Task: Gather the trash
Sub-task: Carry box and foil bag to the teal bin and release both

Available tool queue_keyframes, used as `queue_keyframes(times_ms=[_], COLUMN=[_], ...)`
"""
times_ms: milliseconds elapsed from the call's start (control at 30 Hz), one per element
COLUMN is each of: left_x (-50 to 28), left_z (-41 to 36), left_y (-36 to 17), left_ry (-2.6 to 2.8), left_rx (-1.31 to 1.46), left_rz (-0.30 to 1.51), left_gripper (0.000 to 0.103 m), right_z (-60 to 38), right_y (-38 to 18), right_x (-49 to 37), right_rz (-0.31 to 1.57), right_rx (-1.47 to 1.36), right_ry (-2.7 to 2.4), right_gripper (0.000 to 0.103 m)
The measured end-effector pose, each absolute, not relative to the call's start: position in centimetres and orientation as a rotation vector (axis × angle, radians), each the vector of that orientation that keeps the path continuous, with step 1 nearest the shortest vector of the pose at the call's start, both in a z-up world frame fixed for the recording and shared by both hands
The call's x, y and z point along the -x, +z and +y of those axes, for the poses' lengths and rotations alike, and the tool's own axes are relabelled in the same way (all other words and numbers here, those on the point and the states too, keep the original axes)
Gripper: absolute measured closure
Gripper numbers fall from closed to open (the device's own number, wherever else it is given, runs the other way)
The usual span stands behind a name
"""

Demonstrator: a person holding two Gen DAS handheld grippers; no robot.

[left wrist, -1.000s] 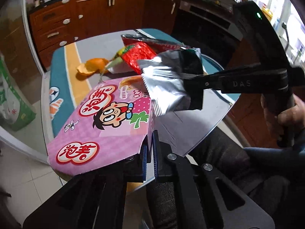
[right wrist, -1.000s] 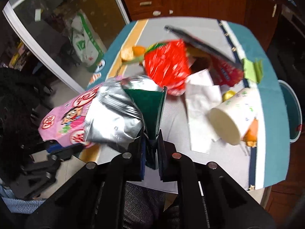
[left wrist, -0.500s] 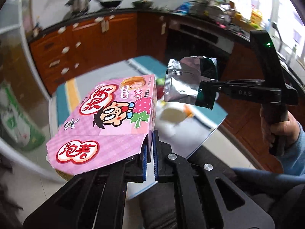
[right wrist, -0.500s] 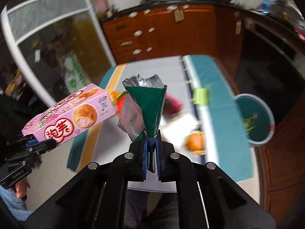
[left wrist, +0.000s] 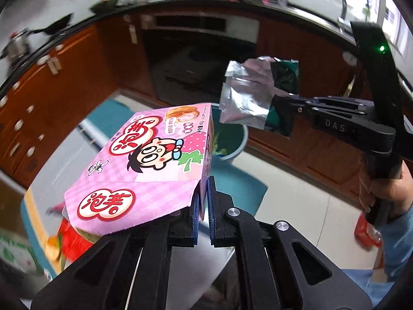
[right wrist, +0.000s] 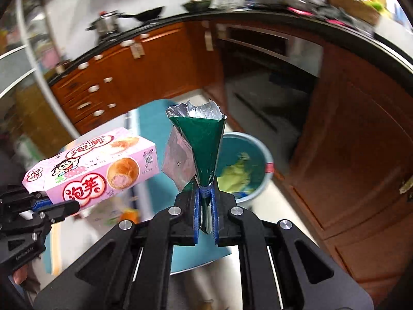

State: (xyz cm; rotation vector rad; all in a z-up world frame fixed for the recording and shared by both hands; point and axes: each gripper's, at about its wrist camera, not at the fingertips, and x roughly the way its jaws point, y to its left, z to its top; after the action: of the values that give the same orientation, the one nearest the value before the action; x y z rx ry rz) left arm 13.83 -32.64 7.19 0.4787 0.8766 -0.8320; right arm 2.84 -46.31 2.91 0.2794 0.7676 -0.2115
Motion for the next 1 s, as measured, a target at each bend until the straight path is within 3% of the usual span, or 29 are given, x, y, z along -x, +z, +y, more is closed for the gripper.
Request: queue_keyframes(times_ms=[367, 800, 900, 933, 1000], left_x=[-20.3, -25.4, -25.6, -25.5, -25.8], left_z=[-47.8, -52.3, -53.1, -53.2, -53.3], left_y=[-2.6, -9.4, -10.4, -10.5, -10.5], left_ry=[-0.885, -0.929, -0.939, -0.939, -0.919], left_rx=[-0.739, -0.823, -0.855, -0.86, -0.862], left_rz=[1.075, 1.219, 1.219, 1.211, 1.176], left_gripper=[0.096, 0.095, 0.088, 0.085, 0.066], right_z=[-55.7, -58.3, -58.4, -58.5, -58.7], right_y=[-6.1, -11.9, -12.5, -12.6, -13.0], right_x=[-9.7, -16.6, -17.5, -17.4, -17.8], right_rz=[0.917, 1.036, 1.049, 1.051, 1.056], right_rx=[-0.351, -0.405, -0.421, -0.423, -0.446], right_ry=[-0.333, -0.283, -0.263, -0.258, -0.241], right_gripper=[0.095, 0.094, 0.093, 0.087, 0.074])
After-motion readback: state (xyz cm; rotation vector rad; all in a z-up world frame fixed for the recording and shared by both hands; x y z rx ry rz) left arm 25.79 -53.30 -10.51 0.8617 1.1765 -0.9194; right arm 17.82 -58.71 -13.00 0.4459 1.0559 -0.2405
